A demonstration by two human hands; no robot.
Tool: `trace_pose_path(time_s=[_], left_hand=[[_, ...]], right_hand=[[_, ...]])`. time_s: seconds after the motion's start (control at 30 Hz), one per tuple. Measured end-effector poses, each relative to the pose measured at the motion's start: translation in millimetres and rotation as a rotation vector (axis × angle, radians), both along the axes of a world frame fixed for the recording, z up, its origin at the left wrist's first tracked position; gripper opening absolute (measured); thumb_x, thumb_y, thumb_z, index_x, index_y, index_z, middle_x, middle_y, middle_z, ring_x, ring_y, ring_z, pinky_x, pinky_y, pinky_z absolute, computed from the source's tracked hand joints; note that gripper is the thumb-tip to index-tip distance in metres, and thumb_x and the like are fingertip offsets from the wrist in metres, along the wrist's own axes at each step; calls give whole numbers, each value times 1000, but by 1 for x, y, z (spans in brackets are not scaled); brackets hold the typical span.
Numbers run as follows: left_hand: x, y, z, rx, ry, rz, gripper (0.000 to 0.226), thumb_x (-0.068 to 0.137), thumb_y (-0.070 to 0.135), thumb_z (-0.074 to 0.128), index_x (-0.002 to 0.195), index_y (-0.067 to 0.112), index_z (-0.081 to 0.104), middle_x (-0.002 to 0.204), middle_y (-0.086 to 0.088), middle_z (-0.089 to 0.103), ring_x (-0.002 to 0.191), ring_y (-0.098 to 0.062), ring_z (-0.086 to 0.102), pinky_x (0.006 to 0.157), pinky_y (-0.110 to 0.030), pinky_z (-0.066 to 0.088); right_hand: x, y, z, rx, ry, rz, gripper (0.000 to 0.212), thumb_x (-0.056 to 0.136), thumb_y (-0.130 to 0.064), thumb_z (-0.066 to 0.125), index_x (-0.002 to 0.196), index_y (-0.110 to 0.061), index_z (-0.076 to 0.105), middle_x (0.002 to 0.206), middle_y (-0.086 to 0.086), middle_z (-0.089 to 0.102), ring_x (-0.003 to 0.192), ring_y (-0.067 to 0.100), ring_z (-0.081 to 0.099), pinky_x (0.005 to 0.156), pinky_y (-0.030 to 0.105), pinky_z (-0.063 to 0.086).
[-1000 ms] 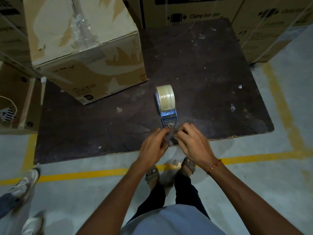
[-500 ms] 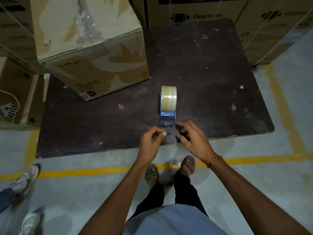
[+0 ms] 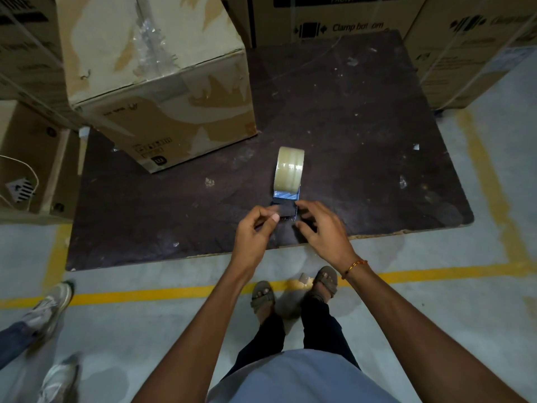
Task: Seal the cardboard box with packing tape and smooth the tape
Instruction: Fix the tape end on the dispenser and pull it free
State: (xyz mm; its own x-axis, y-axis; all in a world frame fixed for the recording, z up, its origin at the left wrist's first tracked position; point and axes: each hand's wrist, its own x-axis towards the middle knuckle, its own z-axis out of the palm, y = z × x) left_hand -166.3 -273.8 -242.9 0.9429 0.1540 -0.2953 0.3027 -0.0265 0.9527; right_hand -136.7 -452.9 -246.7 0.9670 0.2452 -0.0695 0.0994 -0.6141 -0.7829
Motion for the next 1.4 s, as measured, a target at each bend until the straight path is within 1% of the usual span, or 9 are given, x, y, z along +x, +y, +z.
trace_pose_path(time_s=[0.2, 0.37, 0.63, 0.8, 0.9, 1.03, 1.13, 1.23, 1.4], left_hand=[[-10, 11, -6, 79, 6, -135, 10, 96, 14, 63, 92, 9, 71, 84, 7, 69, 81, -4, 62, 75, -24, 49], [-10, 19, -12, 116, 36, -189, 18, 96, 22, 62, 95, 9, 74, 89, -7, 73, 81, -9, 64, 75, -30, 51], [-11, 23, -7, 76, 49, -205, 20, 94, 11, 64, 110, 6, 76, 75, -11, 73, 71, -8, 67, 69, -18, 50], [-10, 32, 0, -22, 80, -18, 19, 93, 4, 63, 109, 3, 74, 75, -16, 69, 59, 1, 62, 57, -12, 44], [-12, 35, -1, 37, 74, -131, 19, 89, 4, 69, 105, 12, 74, 80, -14, 71, 68, -5, 64, 62, -18, 48], [-17, 19, 3, -41, 133, -227, 29, 87, 9, 74, 111, 20, 62, 80, -7, 72, 69, -12, 69, 62, -24, 52], [-16, 11, 5, -73, 126, -175, 19, 89, 9, 72, 103, 15, 61, 90, -23, 72, 74, -17, 70, 65, -26, 54], [-16, 9, 3, -100, 131, -132, 6, 90, 7, 69, 93, 6, 64, 93, -26, 71, 77, -21, 68, 66, -25, 54], [-20, 8, 2, -158, 168, -72, 6, 90, 2, 68, 90, -3, 64, 82, -13, 70, 75, -18, 67, 70, -24, 57]], right_hand=[[-14, 1, 8, 280, 159, -100, 25, 88, -12, 74, 113, -15, 69, 109, 5, 64, 93, 7, 67, 83, 14, 52], [-23, 5, 7, 351, 207, -126, 2, 91, -11, 71, 91, -11, 72, 93, 4, 67, 85, 19, 66, 76, 24, 54], [-28, 6, 1, 455, 324, -213, 8, 90, -1, 66, 85, -5, 69, 85, 15, 70, 80, 22, 65, 76, 38, 57], [-34, 1, -2, 517, 401, -252, 7, 92, 0, 64, 87, -3, 68, 80, 12, 70, 82, 24, 66, 82, 46, 58], [-33, -1, 1, 519, 397, -249, 6, 93, -1, 64, 88, -4, 68, 84, 15, 72, 86, 28, 69, 82, 43, 58], [-30, 0, 6, 511, 386, -245, 9, 90, 0, 67, 86, -7, 69, 91, 22, 72, 87, 27, 69, 80, 35, 59], [-28, 0, 6, 444, 350, -218, 9, 88, 2, 69, 85, -7, 71, 88, 13, 73, 82, 19, 68, 79, 31, 57], [-28, 1, 8, 377, 331, -199, 14, 87, 2, 70, 81, -11, 72, 81, -5, 72, 76, 7, 66, 73, 17, 53], [-31, 1, 12, 405, 346, -211, 3, 86, 1, 72, 86, -2, 72, 84, 9, 74, 73, 6, 66, 71, 16, 52]])
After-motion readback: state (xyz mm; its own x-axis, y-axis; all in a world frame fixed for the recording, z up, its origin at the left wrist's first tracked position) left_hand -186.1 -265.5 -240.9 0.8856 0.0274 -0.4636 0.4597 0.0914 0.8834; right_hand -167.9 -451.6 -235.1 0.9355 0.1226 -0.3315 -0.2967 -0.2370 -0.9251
